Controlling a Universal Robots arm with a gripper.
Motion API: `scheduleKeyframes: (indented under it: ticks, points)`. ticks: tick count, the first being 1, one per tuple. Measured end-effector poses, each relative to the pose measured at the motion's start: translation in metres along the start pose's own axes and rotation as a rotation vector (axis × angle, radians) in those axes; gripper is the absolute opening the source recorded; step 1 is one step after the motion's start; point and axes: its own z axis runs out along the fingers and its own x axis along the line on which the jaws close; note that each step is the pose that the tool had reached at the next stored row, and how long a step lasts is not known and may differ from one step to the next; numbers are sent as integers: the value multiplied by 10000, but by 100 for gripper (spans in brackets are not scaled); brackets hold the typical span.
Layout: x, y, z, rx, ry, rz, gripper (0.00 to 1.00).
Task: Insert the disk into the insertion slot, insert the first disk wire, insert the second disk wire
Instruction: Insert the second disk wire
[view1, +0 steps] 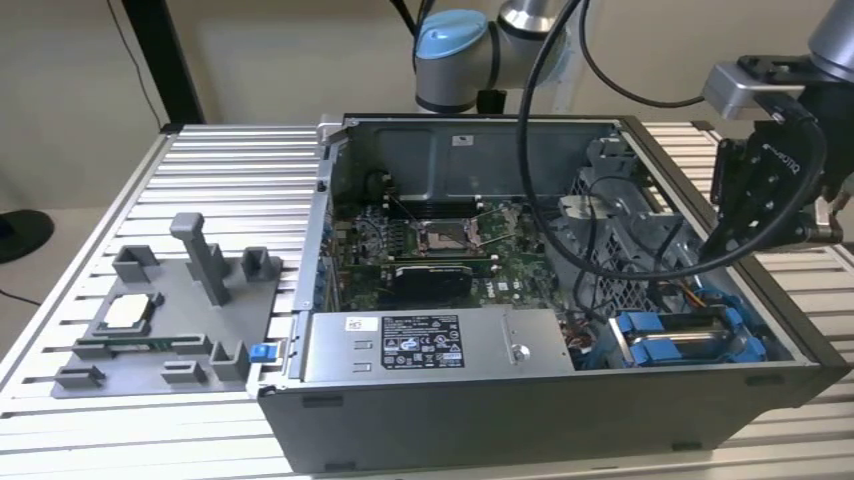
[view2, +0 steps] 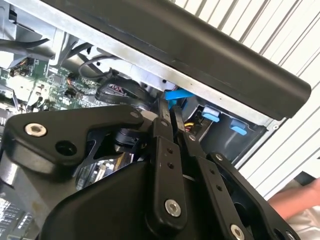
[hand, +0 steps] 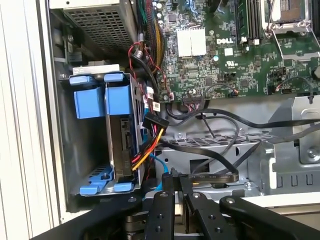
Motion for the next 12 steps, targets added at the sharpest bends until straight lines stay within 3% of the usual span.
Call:
scheduleKeyframes:
  ticks: [6,12]
  points:
    - [32,54,-61,175,-66,-5,0]
    - [100,172,-62,479,-102,-11,0]
